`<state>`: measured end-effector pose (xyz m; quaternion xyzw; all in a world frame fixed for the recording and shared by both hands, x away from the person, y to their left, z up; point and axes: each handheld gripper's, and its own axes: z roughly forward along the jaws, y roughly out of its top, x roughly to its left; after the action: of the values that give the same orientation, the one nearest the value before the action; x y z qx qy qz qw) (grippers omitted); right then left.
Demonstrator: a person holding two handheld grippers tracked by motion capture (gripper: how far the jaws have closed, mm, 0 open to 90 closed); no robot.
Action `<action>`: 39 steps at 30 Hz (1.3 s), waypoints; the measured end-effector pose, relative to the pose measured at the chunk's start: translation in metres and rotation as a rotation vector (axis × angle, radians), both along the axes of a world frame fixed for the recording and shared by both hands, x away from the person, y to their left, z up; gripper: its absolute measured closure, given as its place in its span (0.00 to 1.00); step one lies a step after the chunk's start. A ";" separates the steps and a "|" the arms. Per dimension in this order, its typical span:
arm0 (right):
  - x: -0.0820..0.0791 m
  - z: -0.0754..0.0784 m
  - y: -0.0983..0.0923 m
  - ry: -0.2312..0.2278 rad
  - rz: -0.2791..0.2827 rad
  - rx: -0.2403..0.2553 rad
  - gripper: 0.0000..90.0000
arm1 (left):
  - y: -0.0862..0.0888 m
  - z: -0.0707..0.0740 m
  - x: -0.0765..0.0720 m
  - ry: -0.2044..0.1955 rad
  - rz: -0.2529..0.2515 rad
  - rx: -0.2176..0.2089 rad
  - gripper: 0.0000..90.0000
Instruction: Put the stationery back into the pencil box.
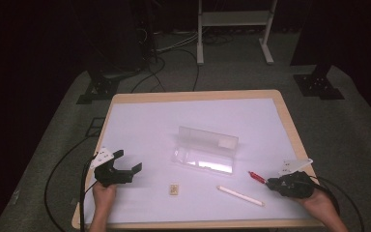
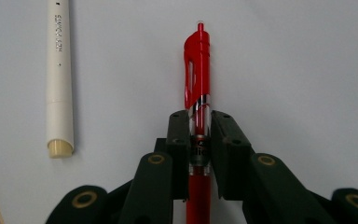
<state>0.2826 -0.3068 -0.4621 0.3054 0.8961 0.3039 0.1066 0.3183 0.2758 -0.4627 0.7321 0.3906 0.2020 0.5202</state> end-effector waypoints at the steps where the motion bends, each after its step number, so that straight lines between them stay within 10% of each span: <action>1: 0.000 0.000 0.000 0.000 0.001 0.002 0.87 | 0.000 0.000 0.000 0.000 0.000 0.002 0.00; 39: 0.000 0.033 0.012 -0.072 0.062 0.017 0.88 | -0.001 0.000 0.000 -0.001 -0.004 0.012 0.00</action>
<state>0.2829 -0.2947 -0.4288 0.2672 0.8980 0.3256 0.1269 0.3179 0.2750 -0.4626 0.7359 0.3877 0.2039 0.5163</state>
